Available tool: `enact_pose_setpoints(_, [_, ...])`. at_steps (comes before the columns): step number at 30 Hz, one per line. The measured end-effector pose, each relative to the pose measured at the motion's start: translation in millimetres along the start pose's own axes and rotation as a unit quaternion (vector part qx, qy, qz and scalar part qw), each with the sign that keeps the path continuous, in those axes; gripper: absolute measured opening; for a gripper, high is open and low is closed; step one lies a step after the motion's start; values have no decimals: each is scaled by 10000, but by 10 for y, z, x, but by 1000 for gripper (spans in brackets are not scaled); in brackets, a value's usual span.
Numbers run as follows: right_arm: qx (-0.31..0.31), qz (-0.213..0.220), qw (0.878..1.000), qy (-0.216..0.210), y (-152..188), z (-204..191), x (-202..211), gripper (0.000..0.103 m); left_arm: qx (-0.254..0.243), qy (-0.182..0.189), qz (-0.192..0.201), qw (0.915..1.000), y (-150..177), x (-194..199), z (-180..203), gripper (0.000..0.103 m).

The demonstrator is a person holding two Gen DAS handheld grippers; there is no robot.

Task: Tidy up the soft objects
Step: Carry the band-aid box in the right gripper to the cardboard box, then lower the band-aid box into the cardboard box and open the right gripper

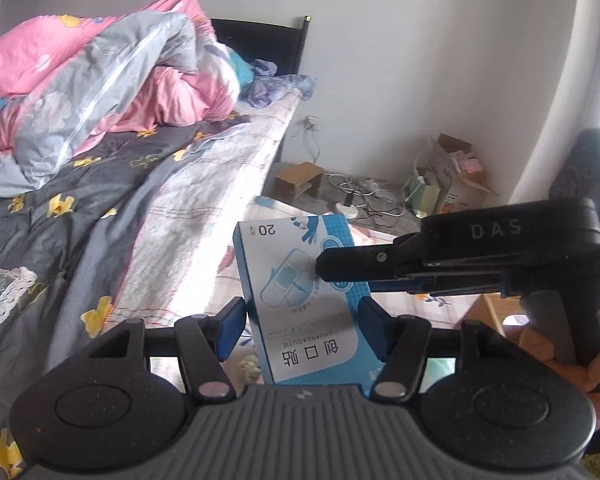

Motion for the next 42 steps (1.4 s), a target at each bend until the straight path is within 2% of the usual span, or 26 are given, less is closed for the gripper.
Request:
enact_pose_setpoints(6, [-437,313,9968,586,192,599,970,32,-429,746,-369,9956,131,-265,922,62])
enact_pose_setpoints(11, [-1075,410,9865,1164,519,1342,1663,32,-710,1350,-971,9835,429,-683,1700,62])
enact_pose_setpoints(17, [-1752,449,9712,1550,947,2203,2252,32,-1264,1688,-1499,9660,788,-1181,2466,64])
enact_pose_setpoints(21, [-2129,474,9619,1648,1071,2688,2484,32,-1452,1786,-1758,9572,912,-1475,2818,64])
enact_pose_setpoints(26, [-2328,422,9541,1835,1015,3184,2605,33,-1551,1840,-2101,9476,982,-1868,3127,63])
enact_pose_setpoints(31, [-2320,434,9483,2123,916,3642,2580,34,-1901,1718,-2156,9423,1053,-2150,3285,67])
enact_pose_setpoints(35, [-2149,316,9369,2740,967,4053,2393,34,-2076,1521,-2096,9433,1061,-2206,3277,67])
enact_pose_setpoints(38, [-2288,267,9324,2784,1044,4182,2272,34,-2007,1576,-2011,9457,996,-2123,3200,68])
enact_pose_setpoints(42, [-2208,464,9301,2898,1056,4086,2285,34,-1956,1527,-1813,9516,842,-1990,3099,69])
Point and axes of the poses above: each gripper's, at about its wrist camera, not at the fingertips, and x roughly against the way its jaws point, z to its right, y to its underside, the point moved 8 cm from there along -x, roughly the way its jaws point, and after that the axes turned 5 degrees about y, right-handed, at the moved point
